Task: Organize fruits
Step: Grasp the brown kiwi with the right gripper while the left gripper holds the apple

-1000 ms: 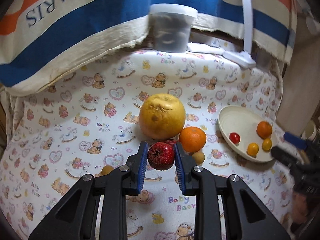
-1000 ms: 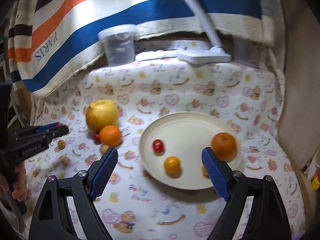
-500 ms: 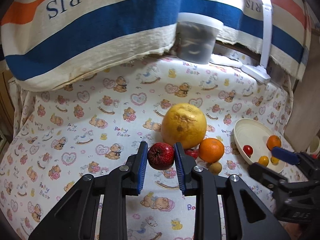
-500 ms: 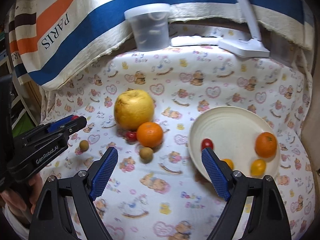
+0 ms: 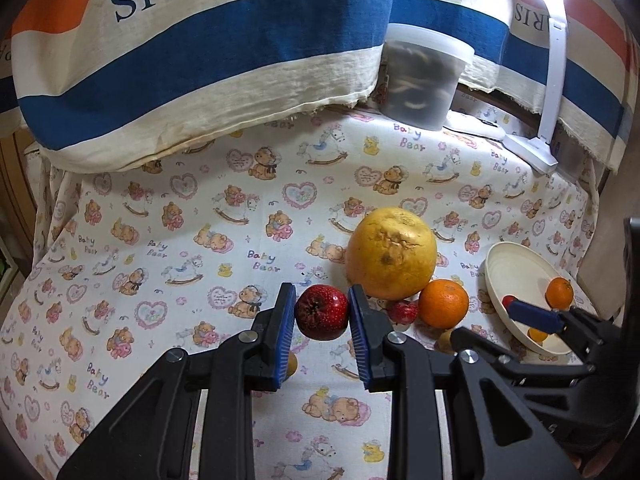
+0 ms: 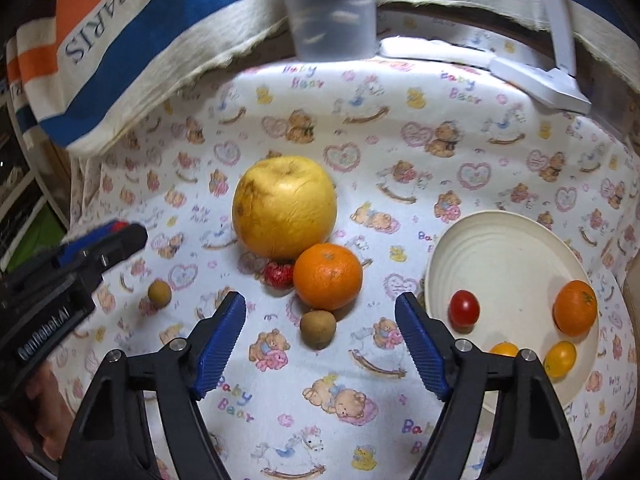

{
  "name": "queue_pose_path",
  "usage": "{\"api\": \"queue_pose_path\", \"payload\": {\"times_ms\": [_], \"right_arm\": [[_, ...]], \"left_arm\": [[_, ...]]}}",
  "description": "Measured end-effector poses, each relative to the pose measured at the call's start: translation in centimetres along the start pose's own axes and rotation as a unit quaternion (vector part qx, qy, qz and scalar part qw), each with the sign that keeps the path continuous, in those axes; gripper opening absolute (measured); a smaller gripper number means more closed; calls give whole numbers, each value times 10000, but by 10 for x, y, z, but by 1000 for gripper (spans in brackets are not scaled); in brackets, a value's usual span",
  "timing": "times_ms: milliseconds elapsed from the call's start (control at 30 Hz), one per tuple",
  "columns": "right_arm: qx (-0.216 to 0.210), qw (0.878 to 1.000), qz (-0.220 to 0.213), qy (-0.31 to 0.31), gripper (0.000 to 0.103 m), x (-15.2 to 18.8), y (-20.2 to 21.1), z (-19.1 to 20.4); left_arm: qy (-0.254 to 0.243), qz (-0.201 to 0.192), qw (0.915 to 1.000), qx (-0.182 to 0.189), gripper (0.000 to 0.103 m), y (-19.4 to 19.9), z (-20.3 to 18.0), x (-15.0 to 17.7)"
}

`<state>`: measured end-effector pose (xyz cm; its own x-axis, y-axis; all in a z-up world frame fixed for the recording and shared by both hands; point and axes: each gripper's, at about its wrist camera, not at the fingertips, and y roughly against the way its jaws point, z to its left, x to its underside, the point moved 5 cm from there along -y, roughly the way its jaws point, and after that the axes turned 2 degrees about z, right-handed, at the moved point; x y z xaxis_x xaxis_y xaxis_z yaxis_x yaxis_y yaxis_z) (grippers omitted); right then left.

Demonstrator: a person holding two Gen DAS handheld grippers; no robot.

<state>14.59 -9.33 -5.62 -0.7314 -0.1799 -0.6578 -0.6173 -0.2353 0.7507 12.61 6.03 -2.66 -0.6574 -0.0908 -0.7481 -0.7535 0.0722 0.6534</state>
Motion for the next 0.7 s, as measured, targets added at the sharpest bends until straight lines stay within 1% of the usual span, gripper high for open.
{"api": "queue_pose_path", "payload": {"times_ms": [167,333,400,433,500,600,700], "right_arm": [[48,9999,80,-43,77,3,-10,-3],[-132,9996,168,-166,68,4,-17,-5],[-142,9995,245,-145,62,6,-21,-4],[-138,9994,275,-148,61,7,-22,-4],[-155,9990,350,-225,54,8,-27,-5],[-292,9978,457,-384,44,10,-33,-7],[-255,9979,480,-340,41,12,-38,-6]], "left_arm": [[26,86,10000,6,26,-5,1,1],[15,81,10000,24,26,-5,0,2],[23,71,10000,13,26,-4,0,2],[26,64,10000,5,26,-4,0,2],[23,70,10000,1,26,-4,-1,2],[32,95,9999,31,26,-5,-1,2],[65,176,9998,80,26,-8,-2,4]]}}
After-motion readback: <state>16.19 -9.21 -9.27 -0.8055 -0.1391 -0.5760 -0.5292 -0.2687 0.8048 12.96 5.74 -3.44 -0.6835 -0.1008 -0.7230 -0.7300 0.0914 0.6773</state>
